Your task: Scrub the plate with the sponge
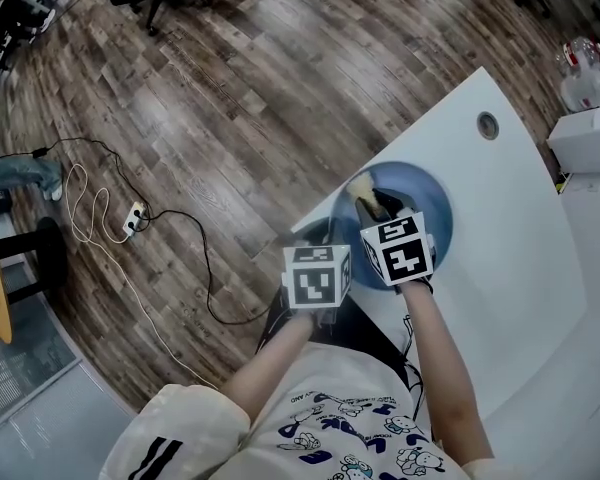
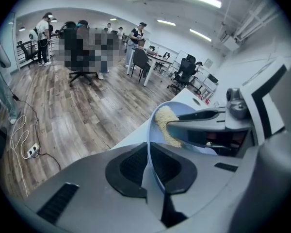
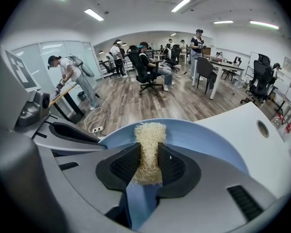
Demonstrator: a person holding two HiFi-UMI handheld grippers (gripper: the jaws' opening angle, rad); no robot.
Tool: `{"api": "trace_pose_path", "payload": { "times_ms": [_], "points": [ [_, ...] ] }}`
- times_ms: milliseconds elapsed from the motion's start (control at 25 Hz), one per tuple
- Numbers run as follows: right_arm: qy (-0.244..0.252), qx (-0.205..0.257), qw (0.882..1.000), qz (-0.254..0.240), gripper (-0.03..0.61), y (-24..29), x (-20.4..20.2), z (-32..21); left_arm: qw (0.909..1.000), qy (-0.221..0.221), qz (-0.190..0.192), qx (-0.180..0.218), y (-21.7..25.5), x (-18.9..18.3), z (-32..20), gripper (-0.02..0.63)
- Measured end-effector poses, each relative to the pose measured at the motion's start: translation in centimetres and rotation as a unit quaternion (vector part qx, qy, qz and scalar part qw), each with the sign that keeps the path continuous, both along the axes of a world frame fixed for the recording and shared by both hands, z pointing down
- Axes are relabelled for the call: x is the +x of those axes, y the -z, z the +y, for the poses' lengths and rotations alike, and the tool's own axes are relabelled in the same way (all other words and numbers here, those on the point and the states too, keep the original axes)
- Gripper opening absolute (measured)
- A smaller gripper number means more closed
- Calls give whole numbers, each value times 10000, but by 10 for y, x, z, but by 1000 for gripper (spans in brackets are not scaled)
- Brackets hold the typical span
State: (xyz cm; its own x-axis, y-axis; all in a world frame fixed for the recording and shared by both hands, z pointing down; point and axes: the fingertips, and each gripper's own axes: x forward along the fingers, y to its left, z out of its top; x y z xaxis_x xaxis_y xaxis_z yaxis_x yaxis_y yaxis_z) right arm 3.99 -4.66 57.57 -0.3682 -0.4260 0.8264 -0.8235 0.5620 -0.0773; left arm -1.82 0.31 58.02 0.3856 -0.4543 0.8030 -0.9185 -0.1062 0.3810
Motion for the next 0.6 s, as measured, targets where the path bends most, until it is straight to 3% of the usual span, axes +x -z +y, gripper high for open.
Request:
{"api": "trace_pose_path", "payload": {
  "times_ms": [600],
  "points": [
    [-487, -106, 9987, -66, 115, -5, 5, -6, 10000, 13, -23, -60, -3, -3, 1, 26]
  ]
}}
